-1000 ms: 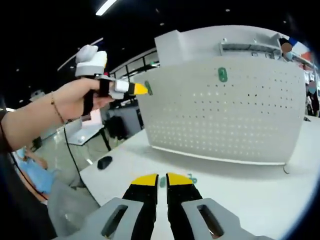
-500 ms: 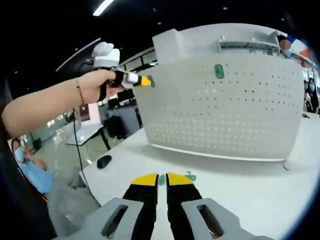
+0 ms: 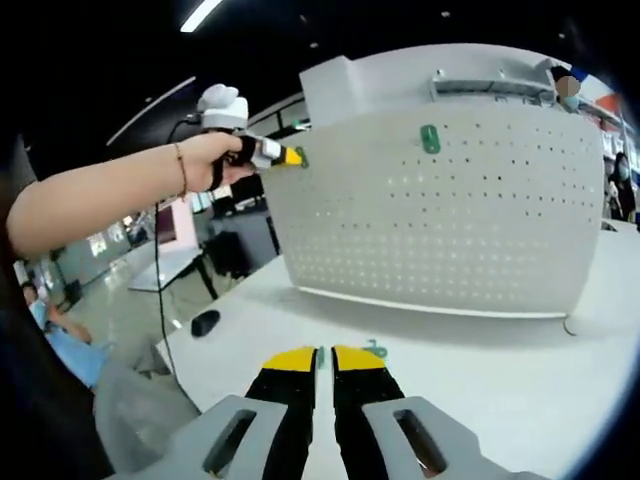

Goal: Insert the hook assembly into the mounting plate slot until the hook locks in place.

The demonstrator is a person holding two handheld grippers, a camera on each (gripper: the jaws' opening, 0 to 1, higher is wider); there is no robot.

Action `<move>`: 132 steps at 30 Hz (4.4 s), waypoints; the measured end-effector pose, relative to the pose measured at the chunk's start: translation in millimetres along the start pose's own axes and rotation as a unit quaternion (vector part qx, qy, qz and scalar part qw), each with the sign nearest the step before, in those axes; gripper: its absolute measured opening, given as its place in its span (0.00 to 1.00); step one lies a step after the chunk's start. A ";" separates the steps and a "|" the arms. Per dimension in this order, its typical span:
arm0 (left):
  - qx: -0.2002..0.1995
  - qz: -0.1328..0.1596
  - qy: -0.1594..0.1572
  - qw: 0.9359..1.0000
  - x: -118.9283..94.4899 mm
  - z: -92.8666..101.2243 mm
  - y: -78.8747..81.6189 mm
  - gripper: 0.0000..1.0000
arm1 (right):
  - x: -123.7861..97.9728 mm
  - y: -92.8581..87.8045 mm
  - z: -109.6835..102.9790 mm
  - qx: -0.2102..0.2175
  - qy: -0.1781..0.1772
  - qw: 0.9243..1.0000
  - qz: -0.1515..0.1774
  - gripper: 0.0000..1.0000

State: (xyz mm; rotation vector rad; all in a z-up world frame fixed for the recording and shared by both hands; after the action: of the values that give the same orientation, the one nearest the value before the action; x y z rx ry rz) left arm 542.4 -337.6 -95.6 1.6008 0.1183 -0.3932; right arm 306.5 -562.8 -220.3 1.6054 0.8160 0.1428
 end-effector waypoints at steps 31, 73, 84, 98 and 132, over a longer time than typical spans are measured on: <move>0.004 -0.075 -0.017 0.997 12.0 -6.0 8.9 0.02 | 2.5 -3.1 4.4 0.018 -0.002 1.000 0.002 0.03; 0.026 -0.137 -0.207 0.968 -121.4 136.9 -126.6 0.02 | 34.2 69.1 -13.5 -0.008 0.037 0.997 0.066 0.08; 0.027 -0.151 -0.237 0.959 -141.1 157.1 -144.8 0.02 | 36.6 58.7 -25.0 -0.006 0.060 0.997 0.042 0.09; 0.060 -0.145 -0.268 0.951 -157.9 167.8 -148.9 0.02 | 36.0 49.5 -30.3 0.009 0.073 0.997 0.018 0.04; 0.072 -0.062 -0.269 0.958 -165.5 153.1 -132.9 0.11 | 32.6 58.4 -26.4 0.087 0.070 0.994 0.016 0.00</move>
State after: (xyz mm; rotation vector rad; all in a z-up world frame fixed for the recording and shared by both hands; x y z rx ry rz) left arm 319.2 -451.3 -171.5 1.5774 -0.2325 -0.9381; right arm 341.2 -521.4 -172.8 1.7877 0.9314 0.2145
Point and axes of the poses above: the point that each gripper's makers call its tool centre point, and the gripper's own axes: x roughly forward along the fingers, z roughly to its right, y roughly out of its top, the point moved 4 cm from there along -x, roughly backward along the fingers, and after that the axes turned 2 degrees about x, right-handed, at the moved point
